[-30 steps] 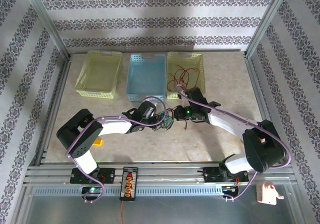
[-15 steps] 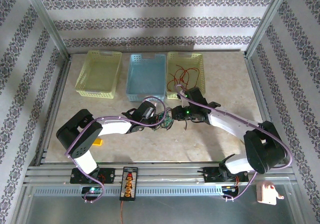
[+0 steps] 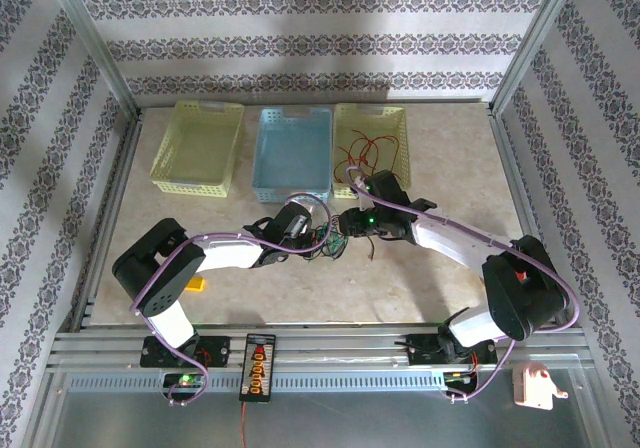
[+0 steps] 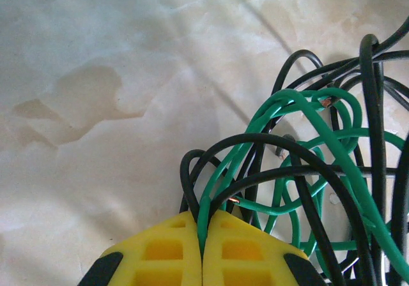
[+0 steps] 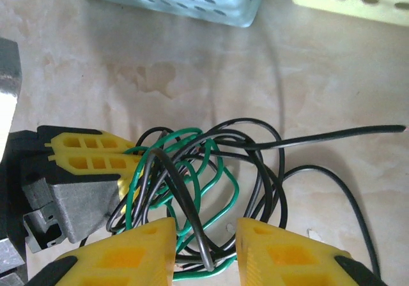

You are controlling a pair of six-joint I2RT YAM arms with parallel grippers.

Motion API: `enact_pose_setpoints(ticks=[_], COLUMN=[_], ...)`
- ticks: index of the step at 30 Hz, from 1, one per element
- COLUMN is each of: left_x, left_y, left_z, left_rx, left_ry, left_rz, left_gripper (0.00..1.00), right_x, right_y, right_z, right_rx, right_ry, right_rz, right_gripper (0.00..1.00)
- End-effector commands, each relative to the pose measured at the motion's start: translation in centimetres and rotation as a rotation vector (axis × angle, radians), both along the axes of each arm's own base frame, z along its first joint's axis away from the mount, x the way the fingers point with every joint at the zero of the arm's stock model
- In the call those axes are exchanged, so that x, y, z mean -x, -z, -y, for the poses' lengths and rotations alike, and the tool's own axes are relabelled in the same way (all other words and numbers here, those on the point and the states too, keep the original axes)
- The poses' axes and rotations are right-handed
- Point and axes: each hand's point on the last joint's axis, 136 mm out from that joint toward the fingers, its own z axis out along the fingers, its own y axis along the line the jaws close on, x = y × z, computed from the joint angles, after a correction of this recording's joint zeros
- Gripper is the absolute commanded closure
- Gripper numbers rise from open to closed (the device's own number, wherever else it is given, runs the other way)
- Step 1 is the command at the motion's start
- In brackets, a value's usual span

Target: Untangle the cables

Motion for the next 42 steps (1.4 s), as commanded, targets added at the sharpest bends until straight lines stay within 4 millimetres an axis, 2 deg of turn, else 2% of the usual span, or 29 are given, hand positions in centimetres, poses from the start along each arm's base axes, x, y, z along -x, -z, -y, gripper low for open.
enact_pose_setpoints(ticks=[1,7,10,12,13,17,25,37,42], left_x=[0.8,0.9,0.9,0.9,1.0,1.0,1.2,1.7,1.8], left_y=[0.1,0.1,0.1,0.2,0.4,0.7,1.0,1.7,1.8], left_z=[0.2,0.1,0.0,0.0,0.0,0.0,-0.1,-0.5,-0.6], left_rx=[-0.001,-0.001,-0.003,-0.007,-0.009,-0.016,-0.023,-0.046,-0.047], left_ry=[0.024,0.022,0.018,0.020,0.021,0.023,0.030,0.040,0.039], left_rz=[-0.013,-0.016,-0.015,-0.017,-0.020,-0.029,-0.038,-0.053,-0.052], left_gripper=[1.00,1.00,1.00,1.00,1.00,1.00,1.00,1.00,1.00], right_x=[-0.6,-0.9,-1.2,-1.4,-1.7,-2.4,-2.5,0.4,1.9], right_y=[-0.2,0.4,0.0,-1.0,-1.8,-6.3,-16.6,-27.3,-31.1], right_z=[-0.6,-1.0,-1.1,-0.8,-0.5,1.3,7.3,15.7,17.5], right_rx=[0.028,0.038,0.039,0.039,0.043,0.054,0.056,0.011,-0.084], right_ry=[-0.027,-0.047,-0.046,-0.036,-0.019,0.057,0.312,0.644,0.690], right_rz=[0.033,0.030,0.048,0.087,0.116,0.265,0.583,0.887,0.967], right_gripper=[0.69,0.71,0.88,0.96,0.99,1.00,1.00,1.00,1.00])
